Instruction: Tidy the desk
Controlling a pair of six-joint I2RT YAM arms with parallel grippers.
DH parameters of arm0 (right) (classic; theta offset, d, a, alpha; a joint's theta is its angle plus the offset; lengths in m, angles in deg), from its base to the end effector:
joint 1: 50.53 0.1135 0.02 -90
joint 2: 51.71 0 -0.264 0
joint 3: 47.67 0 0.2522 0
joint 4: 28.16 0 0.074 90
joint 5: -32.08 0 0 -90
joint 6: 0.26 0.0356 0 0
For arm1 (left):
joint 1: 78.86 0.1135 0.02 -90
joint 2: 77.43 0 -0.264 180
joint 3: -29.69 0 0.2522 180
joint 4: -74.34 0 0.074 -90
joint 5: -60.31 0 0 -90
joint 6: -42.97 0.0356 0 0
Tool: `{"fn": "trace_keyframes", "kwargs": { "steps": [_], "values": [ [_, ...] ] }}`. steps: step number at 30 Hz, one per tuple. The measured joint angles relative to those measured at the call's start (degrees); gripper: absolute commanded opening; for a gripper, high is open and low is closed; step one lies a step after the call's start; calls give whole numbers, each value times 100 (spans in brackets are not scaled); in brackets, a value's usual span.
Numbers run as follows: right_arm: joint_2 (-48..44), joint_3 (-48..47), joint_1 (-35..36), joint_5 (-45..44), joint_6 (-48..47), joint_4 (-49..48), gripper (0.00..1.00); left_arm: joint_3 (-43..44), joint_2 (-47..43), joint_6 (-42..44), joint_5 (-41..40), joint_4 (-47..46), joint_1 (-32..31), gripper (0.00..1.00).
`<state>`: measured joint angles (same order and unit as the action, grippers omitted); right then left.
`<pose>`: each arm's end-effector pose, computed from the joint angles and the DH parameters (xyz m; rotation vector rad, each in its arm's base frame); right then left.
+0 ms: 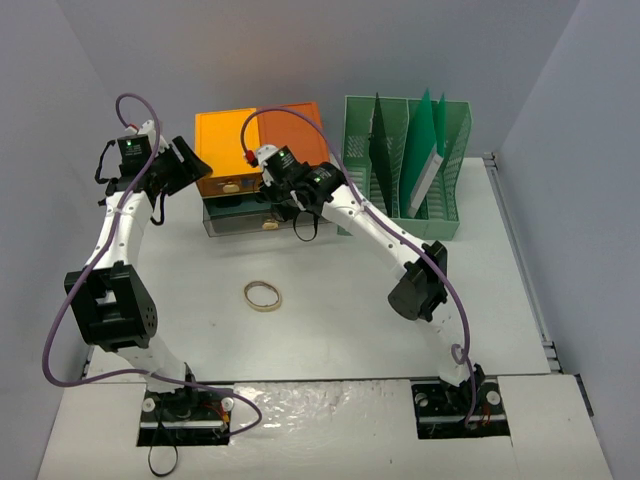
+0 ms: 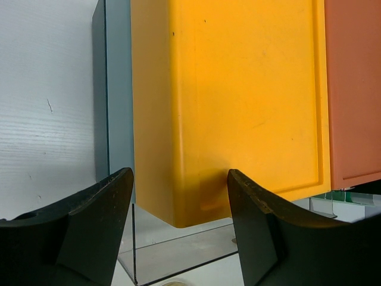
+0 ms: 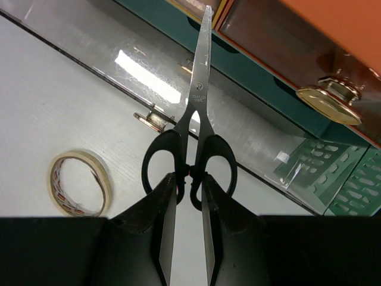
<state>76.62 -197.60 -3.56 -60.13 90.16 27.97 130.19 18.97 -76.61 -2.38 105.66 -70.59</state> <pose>0.3480 0.3708 0.3513 -0.8508 2.0344 0.4270 0.3932 0.0406 0.3456 -0.3759 2.0295 -0.7178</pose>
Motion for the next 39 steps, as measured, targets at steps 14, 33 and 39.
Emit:
{"fn": "trace_keyframes", "kwargs": {
  "steps": [14,33,39],
  "values": [
    [83,540,-346,277,-617,-480,0,0,0,4,-13,2,0,60],
    [14,918,247,-1431,-1429,-1032,0,13,13,4,-7,11,0,60],
    [-238,1448,469,-2151,-1736,-1712,0,15,18,4,-2,11,0,60]
  ]
}}
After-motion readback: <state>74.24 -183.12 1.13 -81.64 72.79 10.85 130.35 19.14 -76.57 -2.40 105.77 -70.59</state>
